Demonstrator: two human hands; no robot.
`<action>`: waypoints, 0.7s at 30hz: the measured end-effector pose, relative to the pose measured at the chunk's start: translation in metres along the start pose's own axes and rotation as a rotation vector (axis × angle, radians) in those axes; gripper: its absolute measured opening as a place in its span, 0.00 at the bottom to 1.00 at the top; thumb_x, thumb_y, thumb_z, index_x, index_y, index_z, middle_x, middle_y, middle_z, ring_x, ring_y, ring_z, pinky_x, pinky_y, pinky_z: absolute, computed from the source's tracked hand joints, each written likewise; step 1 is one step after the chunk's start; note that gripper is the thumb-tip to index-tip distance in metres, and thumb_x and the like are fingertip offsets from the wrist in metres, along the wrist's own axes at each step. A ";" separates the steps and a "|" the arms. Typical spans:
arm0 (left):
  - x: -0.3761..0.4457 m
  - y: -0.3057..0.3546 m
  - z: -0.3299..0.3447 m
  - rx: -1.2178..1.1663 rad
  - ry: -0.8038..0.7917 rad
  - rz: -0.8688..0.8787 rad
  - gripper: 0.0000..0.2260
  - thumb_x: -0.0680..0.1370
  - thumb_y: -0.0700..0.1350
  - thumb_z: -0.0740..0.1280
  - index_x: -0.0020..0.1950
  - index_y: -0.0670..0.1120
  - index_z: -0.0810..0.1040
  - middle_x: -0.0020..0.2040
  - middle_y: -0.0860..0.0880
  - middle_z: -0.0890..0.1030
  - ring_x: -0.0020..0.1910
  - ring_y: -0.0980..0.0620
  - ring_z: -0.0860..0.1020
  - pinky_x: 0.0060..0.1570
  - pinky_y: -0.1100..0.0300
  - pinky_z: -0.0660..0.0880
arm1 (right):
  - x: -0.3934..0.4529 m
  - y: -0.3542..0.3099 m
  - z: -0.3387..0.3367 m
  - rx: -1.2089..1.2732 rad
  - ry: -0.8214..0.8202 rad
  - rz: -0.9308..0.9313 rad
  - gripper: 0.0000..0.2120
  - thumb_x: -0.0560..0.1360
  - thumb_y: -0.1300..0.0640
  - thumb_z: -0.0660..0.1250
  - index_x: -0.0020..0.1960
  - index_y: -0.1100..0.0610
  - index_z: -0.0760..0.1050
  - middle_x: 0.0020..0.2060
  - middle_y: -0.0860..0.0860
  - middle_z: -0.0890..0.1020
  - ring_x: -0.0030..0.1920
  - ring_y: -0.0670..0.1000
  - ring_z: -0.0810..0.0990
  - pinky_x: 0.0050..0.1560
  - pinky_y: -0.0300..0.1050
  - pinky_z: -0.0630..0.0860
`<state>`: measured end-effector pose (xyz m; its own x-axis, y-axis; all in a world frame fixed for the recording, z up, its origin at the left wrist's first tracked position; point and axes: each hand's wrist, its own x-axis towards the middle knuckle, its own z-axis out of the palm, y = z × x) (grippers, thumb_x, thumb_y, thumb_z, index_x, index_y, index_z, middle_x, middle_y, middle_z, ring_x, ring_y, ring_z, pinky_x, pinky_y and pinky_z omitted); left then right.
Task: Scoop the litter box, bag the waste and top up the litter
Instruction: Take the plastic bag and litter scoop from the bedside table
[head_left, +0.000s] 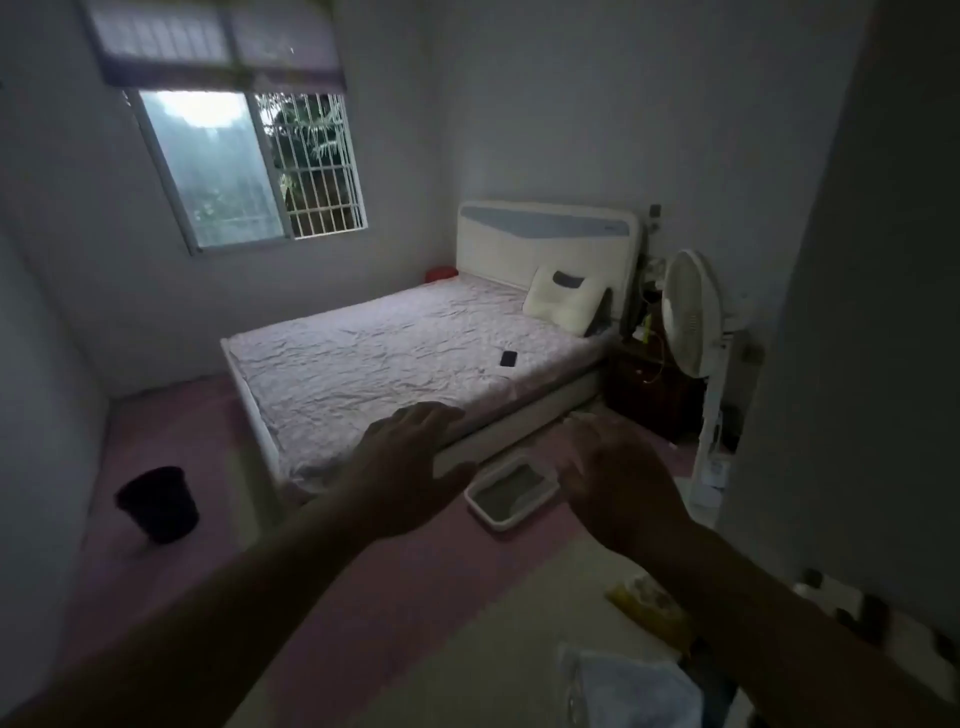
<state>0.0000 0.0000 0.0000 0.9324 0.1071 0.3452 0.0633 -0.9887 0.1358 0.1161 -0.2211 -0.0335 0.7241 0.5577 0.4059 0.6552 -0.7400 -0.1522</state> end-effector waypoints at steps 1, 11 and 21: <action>0.010 -0.001 0.005 -0.010 -0.007 0.008 0.31 0.74 0.68 0.57 0.72 0.55 0.68 0.71 0.52 0.74 0.70 0.48 0.72 0.65 0.49 0.70 | 0.009 0.006 0.005 0.020 -0.016 0.012 0.20 0.76 0.48 0.58 0.62 0.56 0.75 0.59 0.57 0.79 0.58 0.59 0.76 0.57 0.54 0.75; 0.090 -0.068 0.082 -0.032 -0.059 -0.020 0.28 0.76 0.64 0.63 0.73 0.54 0.69 0.71 0.51 0.73 0.69 0.48 0.72 0.65 0.49 0.72 | 0.101 0.015 0.084 0.091 -0.113 0.078 0.23 0.79 0.46 0.61 0.70 0.56 0.70 0.65 0.55 0.76 0.63 0.57 0.74 0.61 0.54 0.74; 0.225 -0.192 0.133 -0.118 -0.111 0.047 0.29 0.77 0.64 0.64 0.75 0.54 0.68 0.72 0.53 0.72 0.70 0.49 0.70 0.66 0.51 0.67 | 0.240 -0.014 0.163 0.055 -0.203 0.219 0.25 0.79 0.47 0.61 0.73 0.56 0.68 0.65 0.54 0.75 0.63 0.57 0.72 0.61 0.52 0.73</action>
<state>0.2446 0.2003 -0.0723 0.9675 0.0421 0.2495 -0.0176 -0.9725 0.2324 0.3155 -0.0160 -0.0808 0.8741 0.4550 0.1703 0.4854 -0.8324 -0.2675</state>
